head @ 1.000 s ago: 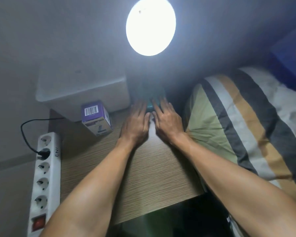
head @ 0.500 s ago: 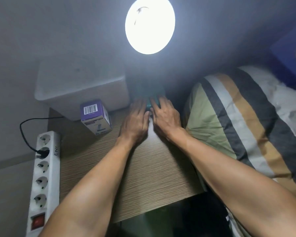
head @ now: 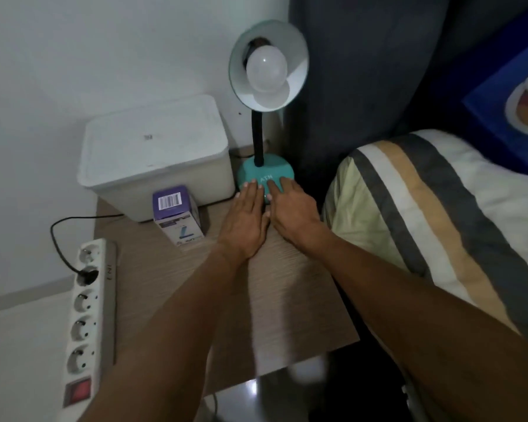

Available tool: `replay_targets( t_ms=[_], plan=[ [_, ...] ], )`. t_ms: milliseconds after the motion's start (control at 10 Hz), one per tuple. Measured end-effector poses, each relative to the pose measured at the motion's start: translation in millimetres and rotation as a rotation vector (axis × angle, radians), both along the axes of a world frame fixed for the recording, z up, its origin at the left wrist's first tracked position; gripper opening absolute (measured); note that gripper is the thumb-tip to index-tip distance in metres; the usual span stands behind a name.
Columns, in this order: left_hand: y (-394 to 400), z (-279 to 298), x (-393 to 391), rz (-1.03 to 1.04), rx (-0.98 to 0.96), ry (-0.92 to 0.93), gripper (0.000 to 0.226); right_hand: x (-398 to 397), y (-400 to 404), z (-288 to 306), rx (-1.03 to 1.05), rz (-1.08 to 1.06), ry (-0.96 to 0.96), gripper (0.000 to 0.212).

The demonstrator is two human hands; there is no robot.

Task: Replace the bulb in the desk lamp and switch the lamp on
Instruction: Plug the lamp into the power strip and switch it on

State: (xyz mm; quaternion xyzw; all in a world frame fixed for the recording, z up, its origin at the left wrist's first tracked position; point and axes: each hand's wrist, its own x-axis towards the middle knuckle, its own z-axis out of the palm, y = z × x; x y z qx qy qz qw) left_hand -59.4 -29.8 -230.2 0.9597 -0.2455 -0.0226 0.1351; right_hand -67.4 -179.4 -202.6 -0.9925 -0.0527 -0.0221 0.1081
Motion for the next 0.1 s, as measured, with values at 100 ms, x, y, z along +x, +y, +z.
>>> replay_targets(
  t_ms=[100],
  plan=[
    [4.3,18.1,-8.4,-0.018,0.066,0.064,0.074,-0.1,3.7,23.1,0.075,-0.041,0.107,0.058]
  ],
)
